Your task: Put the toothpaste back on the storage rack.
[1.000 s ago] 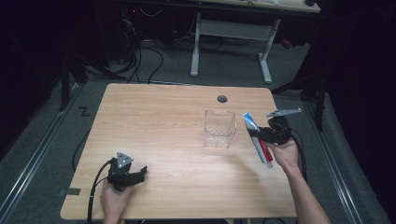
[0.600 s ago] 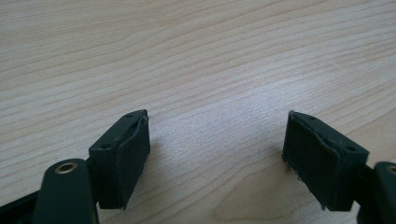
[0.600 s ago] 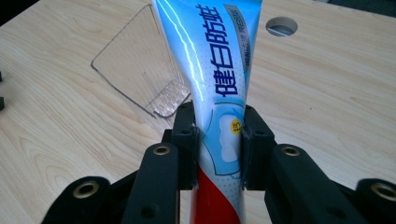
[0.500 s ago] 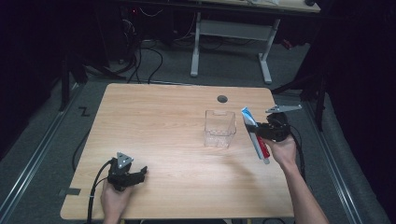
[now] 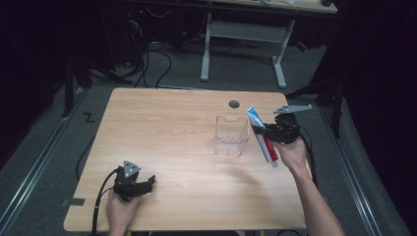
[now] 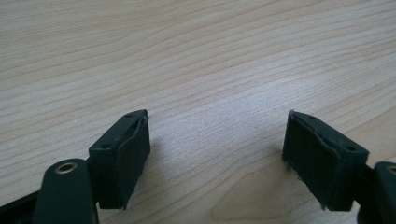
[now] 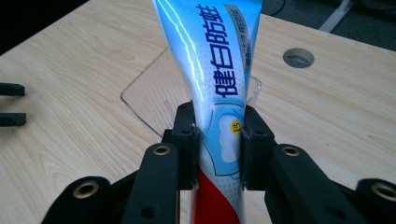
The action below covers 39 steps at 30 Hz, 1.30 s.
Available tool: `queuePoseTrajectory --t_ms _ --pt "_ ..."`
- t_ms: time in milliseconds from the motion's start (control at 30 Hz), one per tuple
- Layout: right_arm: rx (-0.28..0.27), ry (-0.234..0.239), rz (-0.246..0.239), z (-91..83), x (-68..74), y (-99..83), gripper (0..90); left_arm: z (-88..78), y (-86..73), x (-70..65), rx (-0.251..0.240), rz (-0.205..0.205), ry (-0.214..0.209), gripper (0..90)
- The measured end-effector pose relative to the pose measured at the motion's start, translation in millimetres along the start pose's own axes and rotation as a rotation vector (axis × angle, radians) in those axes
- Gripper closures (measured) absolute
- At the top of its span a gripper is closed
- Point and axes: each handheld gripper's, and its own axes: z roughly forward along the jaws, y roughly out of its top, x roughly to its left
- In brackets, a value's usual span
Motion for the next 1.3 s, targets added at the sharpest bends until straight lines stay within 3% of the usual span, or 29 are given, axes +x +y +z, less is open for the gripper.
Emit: queuePoseTrajectory --t_ms 433,833,1300 --pt "-0.033 0.028 -0.029 4.7 12.1 18.2 72.2 0.0 0.0 0.0 0.0 0.0 0.0 23.5" --pt "-0.047 0.017 -0.057 12.3 22.0 33.5 72.2 0.2 0.1 0.0 -0.001 -0.003 -0.001 23.5" --pt "-0.094 0.024 -0.051 18.7 27.1 50.0 72.3 0.2 0.1 0.0 -0.002 -0.002 0.0 23.5"
